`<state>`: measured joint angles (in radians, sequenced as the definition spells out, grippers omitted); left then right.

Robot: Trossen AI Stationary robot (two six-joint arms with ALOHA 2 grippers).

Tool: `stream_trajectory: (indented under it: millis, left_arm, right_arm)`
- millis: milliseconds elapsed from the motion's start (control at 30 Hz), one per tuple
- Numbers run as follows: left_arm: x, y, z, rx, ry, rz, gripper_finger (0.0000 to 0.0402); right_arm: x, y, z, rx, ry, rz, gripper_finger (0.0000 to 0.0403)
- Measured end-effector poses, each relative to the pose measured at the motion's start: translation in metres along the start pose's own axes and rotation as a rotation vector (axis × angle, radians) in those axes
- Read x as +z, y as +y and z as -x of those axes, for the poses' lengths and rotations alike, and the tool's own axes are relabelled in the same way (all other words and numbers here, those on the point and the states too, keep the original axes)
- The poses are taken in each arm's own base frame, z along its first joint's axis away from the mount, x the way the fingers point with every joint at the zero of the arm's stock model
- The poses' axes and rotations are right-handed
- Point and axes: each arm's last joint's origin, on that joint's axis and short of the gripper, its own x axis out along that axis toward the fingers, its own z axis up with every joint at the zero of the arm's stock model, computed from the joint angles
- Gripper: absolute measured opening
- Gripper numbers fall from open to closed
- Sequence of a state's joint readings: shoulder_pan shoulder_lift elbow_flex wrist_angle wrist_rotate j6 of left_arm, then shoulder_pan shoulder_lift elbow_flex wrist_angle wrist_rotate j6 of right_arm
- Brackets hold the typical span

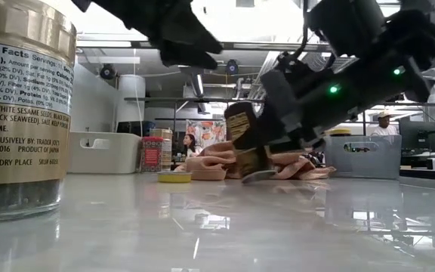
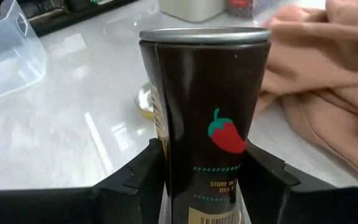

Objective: Sort spices by type
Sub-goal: Put the yellow seasoning bottle into the black bin

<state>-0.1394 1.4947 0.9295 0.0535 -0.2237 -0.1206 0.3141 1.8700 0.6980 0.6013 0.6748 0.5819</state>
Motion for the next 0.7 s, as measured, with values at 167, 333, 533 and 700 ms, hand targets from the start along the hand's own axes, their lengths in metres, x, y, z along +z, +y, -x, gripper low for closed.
stream_trajectory:
  millis: [167, 333, 533, 700]
  left_arm:
    - [-0.009, -0.005, -0.028, -0.005, -0.041, 0.017, 0.0244]
    - [-0.021, -0.006, -0.039, 0.024, 0.018, 0.037, 0.0186]
    - [-0.022, -0.006, -0.039, 0.027, 0.022, 0.064, 0.0059]
    - [-0.023, -0.005, -0.039, 0.035, 0.042, 0.102, 0.0011]
  right_arm:
    - [0.002, 0.012, -0.012, -0.003, -0.01, 0.051, 0.017]
    - [0.005, 0.017, -0.015, -0.001, -0.005, 0.064, 0.0166]
    - [0.004, 0.017, -0.014, -0.009, 0.007, 0.076, 0.0166]
    - [0.004, 0.016, -0.014, -0.01, 0.007, 0.077, 0.0166]
